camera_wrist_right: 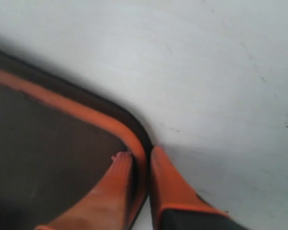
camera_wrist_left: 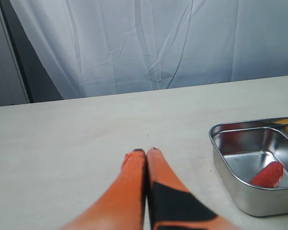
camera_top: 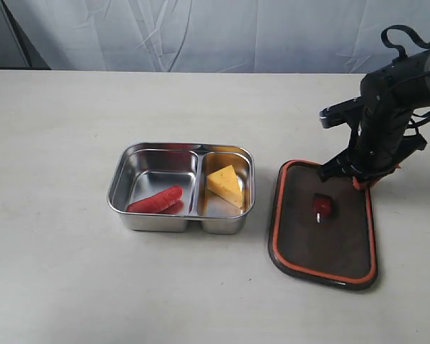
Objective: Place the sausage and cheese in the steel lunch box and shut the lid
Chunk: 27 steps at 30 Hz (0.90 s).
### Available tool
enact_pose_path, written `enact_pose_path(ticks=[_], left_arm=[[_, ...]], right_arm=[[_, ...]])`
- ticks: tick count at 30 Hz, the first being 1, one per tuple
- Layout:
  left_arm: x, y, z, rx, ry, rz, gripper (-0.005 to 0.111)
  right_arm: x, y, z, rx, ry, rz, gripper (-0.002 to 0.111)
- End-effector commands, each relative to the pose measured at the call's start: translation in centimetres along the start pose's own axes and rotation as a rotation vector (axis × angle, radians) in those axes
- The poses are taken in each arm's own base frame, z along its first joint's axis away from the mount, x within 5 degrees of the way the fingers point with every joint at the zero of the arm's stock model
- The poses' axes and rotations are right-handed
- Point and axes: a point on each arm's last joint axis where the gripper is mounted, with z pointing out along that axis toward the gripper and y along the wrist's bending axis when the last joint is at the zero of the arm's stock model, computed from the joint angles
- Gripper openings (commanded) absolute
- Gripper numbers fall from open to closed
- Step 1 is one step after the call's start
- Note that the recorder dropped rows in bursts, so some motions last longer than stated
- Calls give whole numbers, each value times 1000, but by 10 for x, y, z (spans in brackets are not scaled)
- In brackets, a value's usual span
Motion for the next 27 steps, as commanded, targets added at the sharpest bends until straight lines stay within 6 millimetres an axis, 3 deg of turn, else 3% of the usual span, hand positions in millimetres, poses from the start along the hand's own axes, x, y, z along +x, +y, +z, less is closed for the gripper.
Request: enact_pose_path(ticks=[1,12,27], left_arm=[[0,0,0,7,-9,1,0],[0,0,0,7,-9,1,0],[0,0,0,7,-9,1,0]], right_arm=[[11,-7,3,36,86,-24,-1],[11,-18,-53,52,-37,17,-1],[20,-19,-94,0,-108,93,-1]])
